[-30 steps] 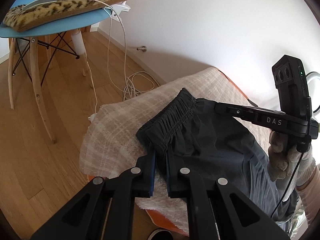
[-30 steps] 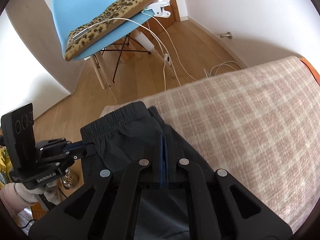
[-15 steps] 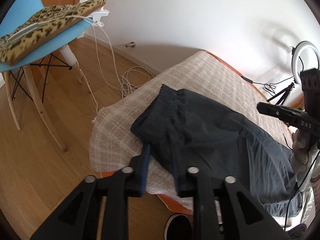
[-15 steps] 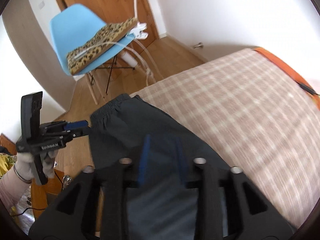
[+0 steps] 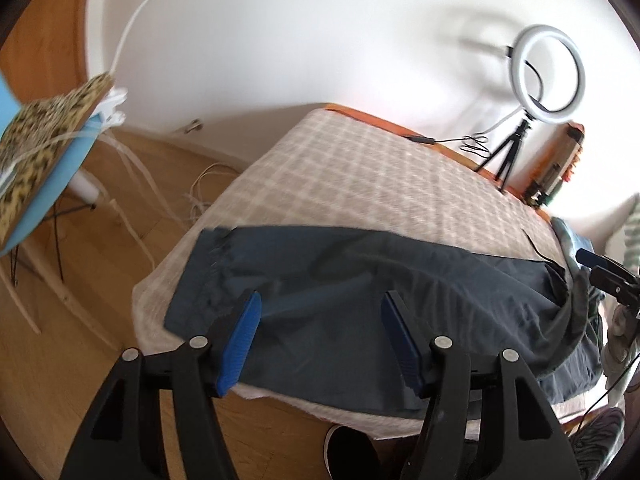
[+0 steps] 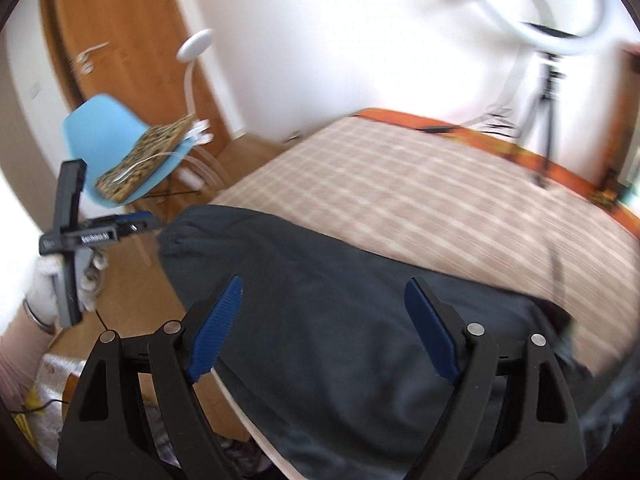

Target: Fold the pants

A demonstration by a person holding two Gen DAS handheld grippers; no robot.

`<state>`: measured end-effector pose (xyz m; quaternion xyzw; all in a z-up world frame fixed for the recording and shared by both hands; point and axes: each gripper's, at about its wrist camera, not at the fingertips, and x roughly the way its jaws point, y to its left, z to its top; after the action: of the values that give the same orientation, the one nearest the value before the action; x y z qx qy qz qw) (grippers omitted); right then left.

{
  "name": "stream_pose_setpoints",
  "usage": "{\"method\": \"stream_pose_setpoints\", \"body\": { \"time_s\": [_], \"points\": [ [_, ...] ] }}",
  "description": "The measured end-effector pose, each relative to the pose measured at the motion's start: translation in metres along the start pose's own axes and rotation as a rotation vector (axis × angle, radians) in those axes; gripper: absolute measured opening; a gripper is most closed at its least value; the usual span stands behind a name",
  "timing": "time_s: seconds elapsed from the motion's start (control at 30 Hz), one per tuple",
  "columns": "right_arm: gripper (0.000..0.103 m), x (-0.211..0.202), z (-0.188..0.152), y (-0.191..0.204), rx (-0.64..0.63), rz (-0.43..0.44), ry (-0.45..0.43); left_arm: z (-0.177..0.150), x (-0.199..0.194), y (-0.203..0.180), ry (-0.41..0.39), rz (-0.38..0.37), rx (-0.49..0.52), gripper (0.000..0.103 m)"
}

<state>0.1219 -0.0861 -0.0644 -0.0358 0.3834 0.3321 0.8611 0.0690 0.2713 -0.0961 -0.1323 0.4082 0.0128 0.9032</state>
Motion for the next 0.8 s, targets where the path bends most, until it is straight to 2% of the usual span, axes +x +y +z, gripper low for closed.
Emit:
{"method": "stream_pose_setpoints", "body": {
  "time_s": [0.17, 0.3, 0.43, 0.6, 0.8],
  "points": [
    [0.086, -0.054, -0.034, -0.050, 0.092, -0.108, -0.043, 0.028, -0.001, -0.041, 0.016, -0.056, 0.090, 0.060],
    [0.086, -0.094, -0.064, -0.094, 0.190, -0.182, -0.067, 0.053, -0.006, -0.084, 0.005, -0.073, 0.189, 0.060],
    [0.086, -0.128, -0.097, -0.135, 0.284, -0.258, -0.093, 0.069, -0.002, -0.122, 0.020, -0.121, 0.243, 0.060],
    [0.086, -0.163, -0.141, -0.188, 0.413, -0.355, -0.109, 0.067, 0.017, -0.199, 0.073, -0.189, 0.370, 0.060],
    [0.086, -0.195, -0.176, -0.229, 0.500, -0.442, -0.132, 0.048, 0.052, -0.288, 0.164, -0.316, 0.448, 0.060]
  ]
}}
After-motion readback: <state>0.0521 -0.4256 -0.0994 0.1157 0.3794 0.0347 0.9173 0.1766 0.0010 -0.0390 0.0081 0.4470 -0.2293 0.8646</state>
